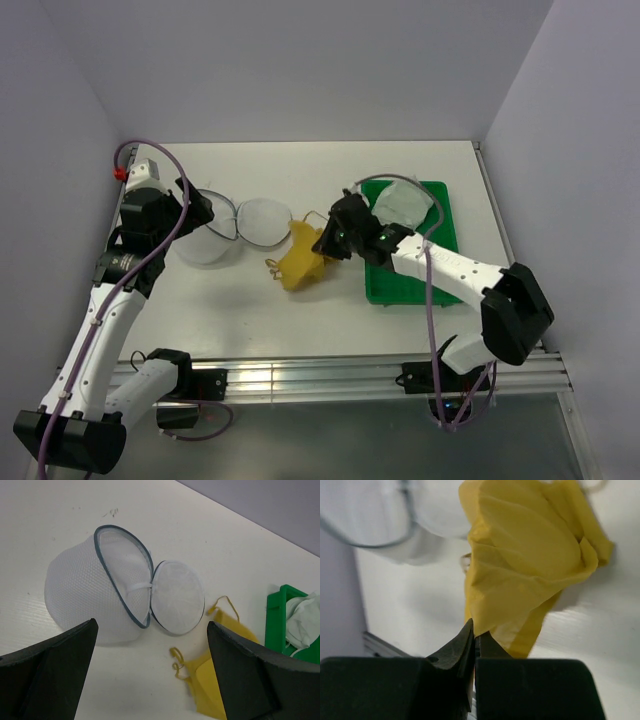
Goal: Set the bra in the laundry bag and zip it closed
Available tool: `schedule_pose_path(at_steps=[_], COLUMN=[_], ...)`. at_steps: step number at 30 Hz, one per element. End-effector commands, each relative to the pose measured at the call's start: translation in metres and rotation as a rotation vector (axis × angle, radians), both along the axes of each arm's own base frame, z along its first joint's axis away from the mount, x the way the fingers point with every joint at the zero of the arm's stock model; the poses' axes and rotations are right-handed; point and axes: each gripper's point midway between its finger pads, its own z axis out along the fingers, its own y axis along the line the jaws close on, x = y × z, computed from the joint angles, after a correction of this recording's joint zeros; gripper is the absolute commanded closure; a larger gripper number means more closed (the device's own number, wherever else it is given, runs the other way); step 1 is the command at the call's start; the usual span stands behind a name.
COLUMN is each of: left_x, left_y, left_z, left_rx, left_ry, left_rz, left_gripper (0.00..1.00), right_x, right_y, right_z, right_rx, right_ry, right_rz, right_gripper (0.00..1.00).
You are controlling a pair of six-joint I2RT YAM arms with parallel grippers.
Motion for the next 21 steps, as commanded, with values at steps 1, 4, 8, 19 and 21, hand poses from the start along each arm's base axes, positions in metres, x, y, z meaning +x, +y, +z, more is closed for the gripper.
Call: schedule_pose_path(at_steps=[1, 4, 8, 19, 21], left_x=[0.005, 0.005, 0.005, -0.013, -0.025], left_y=[-0.005, -0.005, -0.005, -0.078, -0.109], left_z=[0.010, 0.010, 0.009, -0.024, -0.040], left_rx=[-0.022, -0.021, -0.022, -0.155, -0.150], left_ry=[-0.029, -0.029, -0.026, 0.080, 0.130], left_rz=[-0.010, -0.011, -0.014, -0.219, -0.287], left_gripper=[0.01, 0.01, 0.01, 0.02, 0.04], right_x=[-0.005, -0.007, -0.023, -0.009, 0.004], right_y=[0.004, -0.009, -0.010, -0.064, -0.070], right_z=[-0.029, -0.059, -0.079, -0.039, -0.033], right_rx=[0.034, -0.031, -0.108, -0.240, -0.226], right_ry=[0.045, 0.080, 0.119, 0.016, 0.009], right_rz=[-0.019, -0.065, -0.029, -0.144, -0.154], right_gripper=[1.00, 0.91, 0.45, 0.13, 0.13])
